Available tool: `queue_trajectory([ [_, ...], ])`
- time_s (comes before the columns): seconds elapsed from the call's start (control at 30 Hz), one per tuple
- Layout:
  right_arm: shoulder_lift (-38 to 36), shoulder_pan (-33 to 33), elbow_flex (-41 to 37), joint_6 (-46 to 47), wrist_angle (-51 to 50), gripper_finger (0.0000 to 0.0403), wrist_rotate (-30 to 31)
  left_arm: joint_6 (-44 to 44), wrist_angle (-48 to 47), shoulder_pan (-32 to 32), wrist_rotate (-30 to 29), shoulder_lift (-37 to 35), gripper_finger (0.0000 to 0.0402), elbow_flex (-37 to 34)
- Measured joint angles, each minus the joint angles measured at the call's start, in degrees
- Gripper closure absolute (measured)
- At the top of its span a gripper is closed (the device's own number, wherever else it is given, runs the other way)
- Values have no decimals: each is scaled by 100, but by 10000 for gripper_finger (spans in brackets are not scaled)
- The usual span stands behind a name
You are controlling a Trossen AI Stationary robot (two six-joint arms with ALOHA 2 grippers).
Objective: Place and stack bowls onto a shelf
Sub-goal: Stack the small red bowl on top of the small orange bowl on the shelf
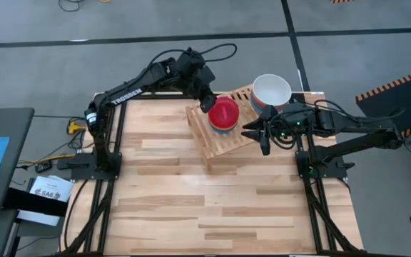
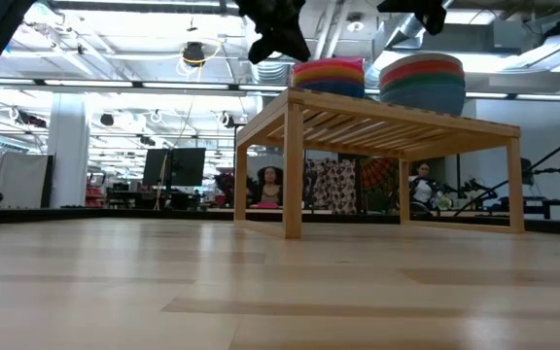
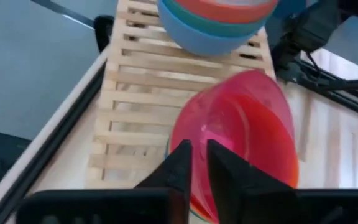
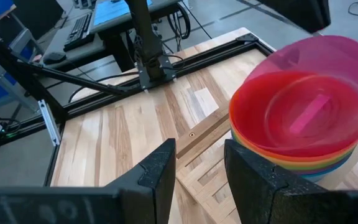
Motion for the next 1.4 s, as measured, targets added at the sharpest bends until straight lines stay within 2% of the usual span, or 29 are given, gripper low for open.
queue_trajectory([
  [0.3, -2, 0, 0, 2, 34, 241, 1, 18, -91, 54, 377, -45, 250, 131],
  [0.47, -1, -1, 0, -4, 314, 241, 235, 432, 186, 122, 359, -169, 218, 412],
  [0.57, -2, -7, 0, -68, 405, 241, 315, 627, 433, 104, 145, -156, 244, 398],
  [0.6, -2, -7, 0, -87, 391, 241, 317, 734, 584, 65, -7, -153, 266, 365],
  [0.7, -2, -4, 0, -101, 380, 241, 318, 817, 1318, -73, -218, -161, 365, 83],
  [0.73, -2, -5, 0, -132, 380, 241, 326, 761, 1503, -106, -228, -171, 382, -35],
  [0.87, -2, -4, 0, -255, 396, 241, 417, 698, 2491, -321, -528, -237, 399, -712],
  [1.0, -31, 0, 0, -319, 547, 241, 419, 370, 3661, -430, -790, -454, 401, -1780],
  [1.1, -67, 0, -6, -432, 592, 241, 417, 65, 5142, -425, -864, -763, 401, -2759],
  [1.2, -94, -4, -2, -452, 641, 241, 426, -80, 6273, -430, -1233, -1085, 401, -3603],
  [1.3, -95, -4, -4, -537, 622, 241, 430, -226, 6815, -478, -1401, -1142, 401, -4174],
  [1.4, -103, -5, -4, -554, 629, 241, 437, -377, 6991, -493, -1409, -1100, 401, -4344],
])
